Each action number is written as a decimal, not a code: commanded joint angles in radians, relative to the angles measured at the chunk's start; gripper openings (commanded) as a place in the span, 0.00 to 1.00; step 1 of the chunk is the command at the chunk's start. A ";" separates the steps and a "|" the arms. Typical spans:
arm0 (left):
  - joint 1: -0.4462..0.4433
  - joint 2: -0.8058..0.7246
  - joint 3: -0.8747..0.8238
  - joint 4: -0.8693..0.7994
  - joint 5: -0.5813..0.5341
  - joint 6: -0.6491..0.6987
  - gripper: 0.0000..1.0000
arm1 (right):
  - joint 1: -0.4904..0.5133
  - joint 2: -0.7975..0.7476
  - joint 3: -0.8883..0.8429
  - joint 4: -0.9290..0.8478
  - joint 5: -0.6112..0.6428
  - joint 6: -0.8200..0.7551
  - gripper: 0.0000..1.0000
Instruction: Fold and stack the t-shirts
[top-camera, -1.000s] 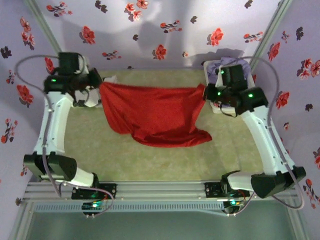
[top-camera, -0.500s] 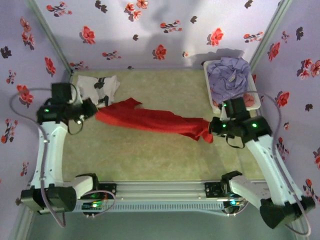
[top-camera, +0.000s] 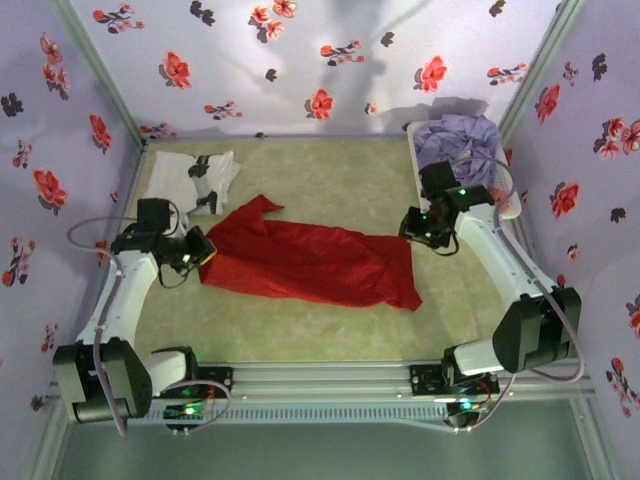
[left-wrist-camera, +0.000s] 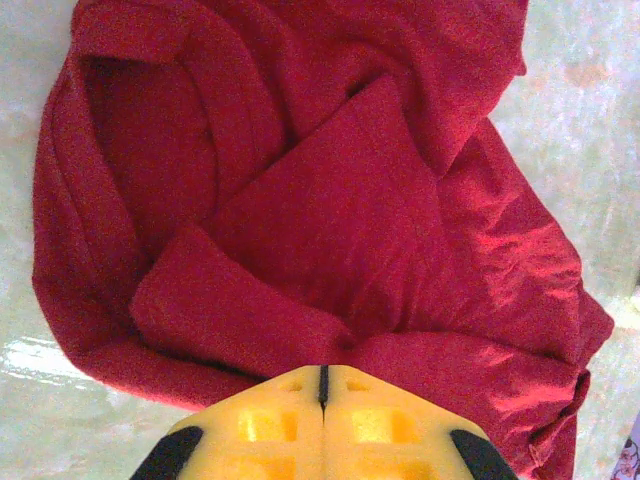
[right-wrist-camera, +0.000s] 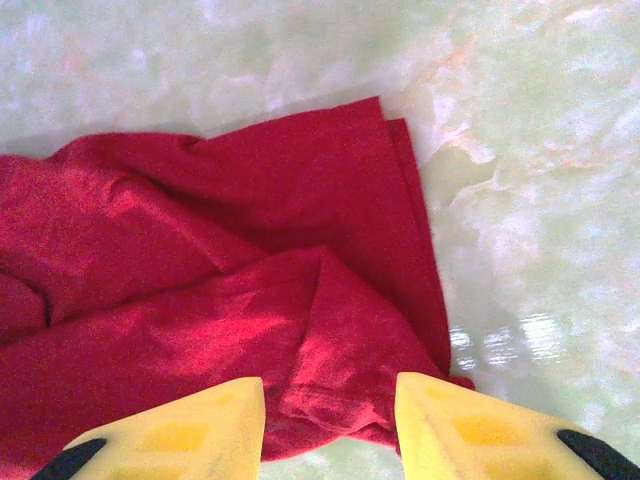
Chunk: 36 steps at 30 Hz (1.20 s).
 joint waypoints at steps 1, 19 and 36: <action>-0.005 0.005 0.021 0.024 0.016 -0.007 0.00 | 0.098 -0.035 -0.072 -0.023 0.073 0.049 0.40; -0.042 -0.041 -0.127 0.105 0.014 -0.078 0.00 | 0.384 0.224 -0.134 0.108 0.224 0.174 0.38; -0.048 -0.055 -0.152 0.106 0.009 -0.077 0.00 | 0.458 0.362 -0.085 -0.005 0.320 0.167 0.31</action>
